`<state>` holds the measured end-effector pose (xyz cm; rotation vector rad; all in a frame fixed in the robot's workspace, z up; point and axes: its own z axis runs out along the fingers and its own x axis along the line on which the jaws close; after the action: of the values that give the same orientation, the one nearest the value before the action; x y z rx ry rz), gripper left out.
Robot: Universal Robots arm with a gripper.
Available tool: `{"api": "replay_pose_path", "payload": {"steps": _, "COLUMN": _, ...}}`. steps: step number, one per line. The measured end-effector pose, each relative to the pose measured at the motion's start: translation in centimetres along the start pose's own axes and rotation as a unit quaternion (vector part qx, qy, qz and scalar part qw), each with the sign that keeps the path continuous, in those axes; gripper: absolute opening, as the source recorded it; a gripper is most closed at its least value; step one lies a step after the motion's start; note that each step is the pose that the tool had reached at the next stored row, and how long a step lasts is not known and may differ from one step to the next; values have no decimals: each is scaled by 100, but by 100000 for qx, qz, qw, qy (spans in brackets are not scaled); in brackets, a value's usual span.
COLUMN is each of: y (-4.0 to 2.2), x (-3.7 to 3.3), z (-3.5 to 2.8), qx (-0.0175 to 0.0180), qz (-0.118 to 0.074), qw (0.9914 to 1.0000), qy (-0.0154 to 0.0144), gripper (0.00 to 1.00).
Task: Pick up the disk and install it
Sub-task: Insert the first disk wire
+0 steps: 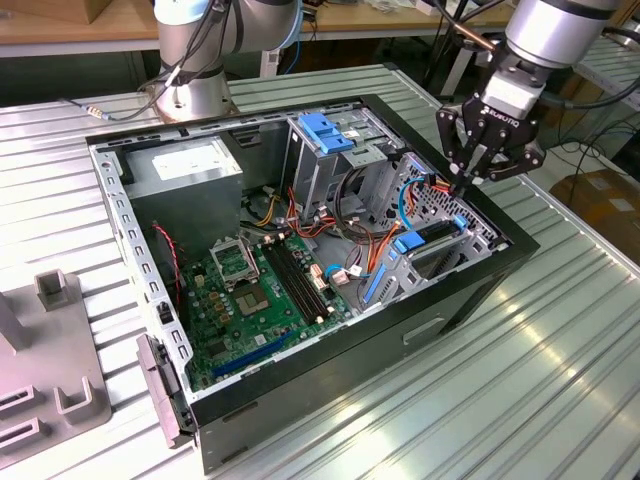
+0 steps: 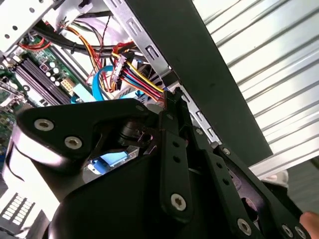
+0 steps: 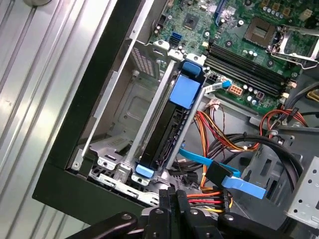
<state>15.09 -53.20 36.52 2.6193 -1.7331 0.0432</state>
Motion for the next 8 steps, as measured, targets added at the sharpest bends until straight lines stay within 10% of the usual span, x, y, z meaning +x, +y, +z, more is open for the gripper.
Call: {"api": "replay_pose_path", "payload": {"steps": 8, "y": 0, "x": 0, "z": 9, "qx": -119, "qz": 5186, "qw": 99865, "qy": 74, "gripper": 17}}
